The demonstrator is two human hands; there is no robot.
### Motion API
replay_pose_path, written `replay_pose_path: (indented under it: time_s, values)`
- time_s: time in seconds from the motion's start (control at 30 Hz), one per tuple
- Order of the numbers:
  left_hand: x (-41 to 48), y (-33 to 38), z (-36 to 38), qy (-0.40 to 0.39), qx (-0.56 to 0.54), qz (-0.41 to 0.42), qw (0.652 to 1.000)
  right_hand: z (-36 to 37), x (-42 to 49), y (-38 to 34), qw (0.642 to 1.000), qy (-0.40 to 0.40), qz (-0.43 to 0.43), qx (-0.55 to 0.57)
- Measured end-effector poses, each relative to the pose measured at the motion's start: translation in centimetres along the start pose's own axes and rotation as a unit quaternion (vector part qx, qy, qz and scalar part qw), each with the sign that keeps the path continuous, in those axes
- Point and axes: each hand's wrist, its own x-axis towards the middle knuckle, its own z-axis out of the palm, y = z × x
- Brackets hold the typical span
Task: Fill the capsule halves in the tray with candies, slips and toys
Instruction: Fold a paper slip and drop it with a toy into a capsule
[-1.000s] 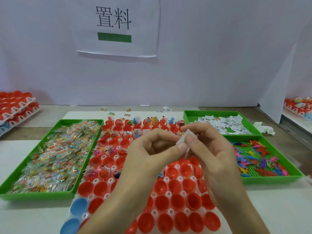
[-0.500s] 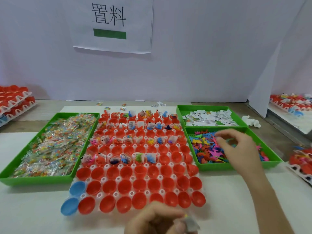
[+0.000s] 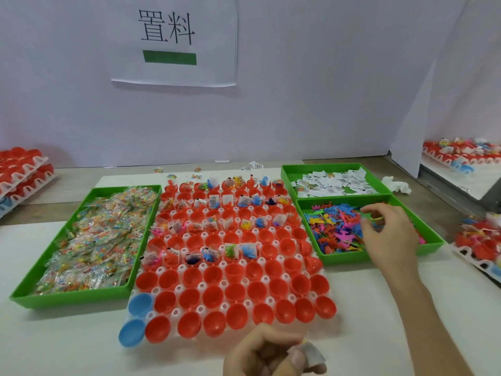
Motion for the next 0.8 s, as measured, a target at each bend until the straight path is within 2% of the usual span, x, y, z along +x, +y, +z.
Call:
replay_pose_path:
  time_s: [0.07,0.13,0.27,0.43,0.53,0.8]
  values:
    - [-0.3,0.4,0.5,-0.024,0.023,-0.014,0.999,0.1,-0.1,0.8,0.997,-0.038,0.036,-0.059]
    - [-0.3,0.8,0.4,-0.05,-0.016,-0.04,0.998,0.3,-0.2,1.1,0.995,-0.05,0.049,-0.069]
    - [-0.5,1.0,0.7,-0.067,-0.008,-0.067,0.996,0.7,-0.3,1.4,0.999,-0.008,0.031,-0.023]
    - [-0.6,0.9,1.0,-0.069,-0.026,-0.054,0.996,0.6,0.1,2.2,0.995,0.069,0.013,0.068]
    - [-0.6,0.7,1.2,-0.073,-0.034,-0.061,0.995,0.4,0.2,2.3,0.992,0.079,0.015,0.092]
    - [-0.9,-0.1,1.6,-0.076,-0.05,-0.014,0.996,0.6,0.5,2.0,0.983,0.102,0.01,0.154]
